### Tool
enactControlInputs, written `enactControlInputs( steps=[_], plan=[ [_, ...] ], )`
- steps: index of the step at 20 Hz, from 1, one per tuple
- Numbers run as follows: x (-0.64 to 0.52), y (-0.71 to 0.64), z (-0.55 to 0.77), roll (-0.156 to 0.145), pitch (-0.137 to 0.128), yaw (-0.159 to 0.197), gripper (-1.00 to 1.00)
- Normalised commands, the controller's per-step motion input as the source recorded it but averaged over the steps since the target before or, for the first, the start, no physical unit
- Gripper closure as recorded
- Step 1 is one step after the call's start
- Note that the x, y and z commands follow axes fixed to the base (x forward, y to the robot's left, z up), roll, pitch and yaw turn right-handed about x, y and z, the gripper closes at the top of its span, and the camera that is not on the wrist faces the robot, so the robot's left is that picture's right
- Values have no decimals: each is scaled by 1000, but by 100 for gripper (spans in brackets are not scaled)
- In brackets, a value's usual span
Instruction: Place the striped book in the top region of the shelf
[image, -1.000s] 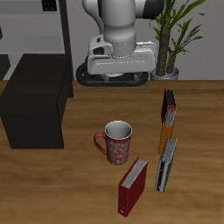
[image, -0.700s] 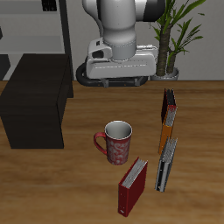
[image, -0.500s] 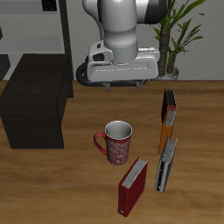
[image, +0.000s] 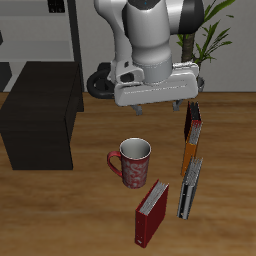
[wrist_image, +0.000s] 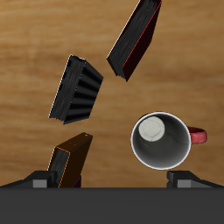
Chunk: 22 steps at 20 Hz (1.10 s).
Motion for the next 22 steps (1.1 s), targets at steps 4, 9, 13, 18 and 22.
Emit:
enactControlInputs(
  steps=[4,9,13,18,22],
  plan=[
    [130,245,-78,72,-39,10,-100],
    [208,25,-45,-13,-11,-3,-100],
    [232,61,-148,-18,-23,-9,-100],
    [188,171,-294,-3,0,12,-100],
    [94,117,-159,17,-2,-19,-100]
  ],
)
